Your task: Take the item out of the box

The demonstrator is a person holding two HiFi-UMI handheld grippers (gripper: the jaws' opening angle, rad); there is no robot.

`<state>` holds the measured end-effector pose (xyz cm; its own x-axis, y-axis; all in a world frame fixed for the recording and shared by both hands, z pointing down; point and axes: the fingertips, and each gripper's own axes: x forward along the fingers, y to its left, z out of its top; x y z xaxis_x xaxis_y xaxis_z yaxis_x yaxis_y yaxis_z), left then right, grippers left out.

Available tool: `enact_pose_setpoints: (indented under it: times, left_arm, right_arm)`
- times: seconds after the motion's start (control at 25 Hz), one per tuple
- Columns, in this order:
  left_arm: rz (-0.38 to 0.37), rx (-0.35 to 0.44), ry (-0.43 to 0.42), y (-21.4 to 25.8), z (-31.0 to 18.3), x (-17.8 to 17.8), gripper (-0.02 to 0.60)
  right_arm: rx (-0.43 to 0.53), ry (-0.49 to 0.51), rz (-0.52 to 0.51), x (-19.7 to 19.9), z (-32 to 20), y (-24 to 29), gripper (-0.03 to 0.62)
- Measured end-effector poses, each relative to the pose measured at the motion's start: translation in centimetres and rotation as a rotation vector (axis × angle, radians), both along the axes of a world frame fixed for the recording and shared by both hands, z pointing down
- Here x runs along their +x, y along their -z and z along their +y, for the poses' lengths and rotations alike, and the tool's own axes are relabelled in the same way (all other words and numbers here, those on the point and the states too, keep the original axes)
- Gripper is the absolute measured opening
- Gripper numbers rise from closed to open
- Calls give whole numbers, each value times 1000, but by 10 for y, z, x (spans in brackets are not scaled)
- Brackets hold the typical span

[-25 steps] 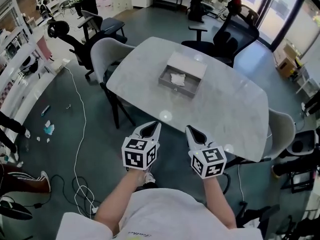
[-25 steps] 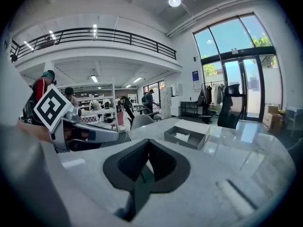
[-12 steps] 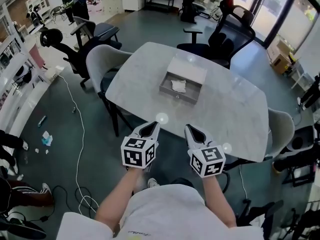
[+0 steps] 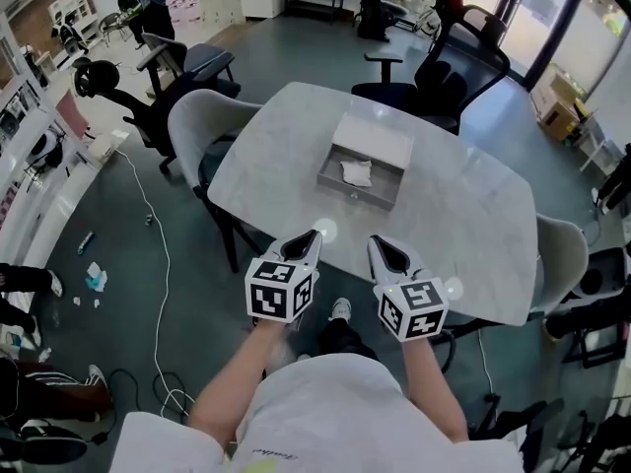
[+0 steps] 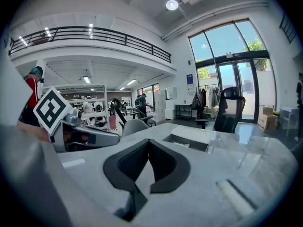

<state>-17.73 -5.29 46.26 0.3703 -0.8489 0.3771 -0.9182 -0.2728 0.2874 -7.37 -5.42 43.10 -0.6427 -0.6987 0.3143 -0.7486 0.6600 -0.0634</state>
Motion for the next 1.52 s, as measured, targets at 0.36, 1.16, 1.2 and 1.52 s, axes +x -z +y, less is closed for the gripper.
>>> enact_pose_setpoints:
  times: [0.36,1.16,1.2,1.52]
  left_arm:
    - [-60,-44,-11,-10,-69,0,21]
    - [-329,-186,-334,-61,-207,68,23]
    - [-349,-198,-368,-65,-212,73,23]
    - [-510,-269,-525,-91,-245,100,25]
  right_arm:
    - [-25,5,-27,-1,-69,-11,5]
    - [-122,2,-68,42,-192,-40,5]
    - [-127,2,-72,44,-197,-42,5]
    - [-160,0,-116,61,-225,-54,5]
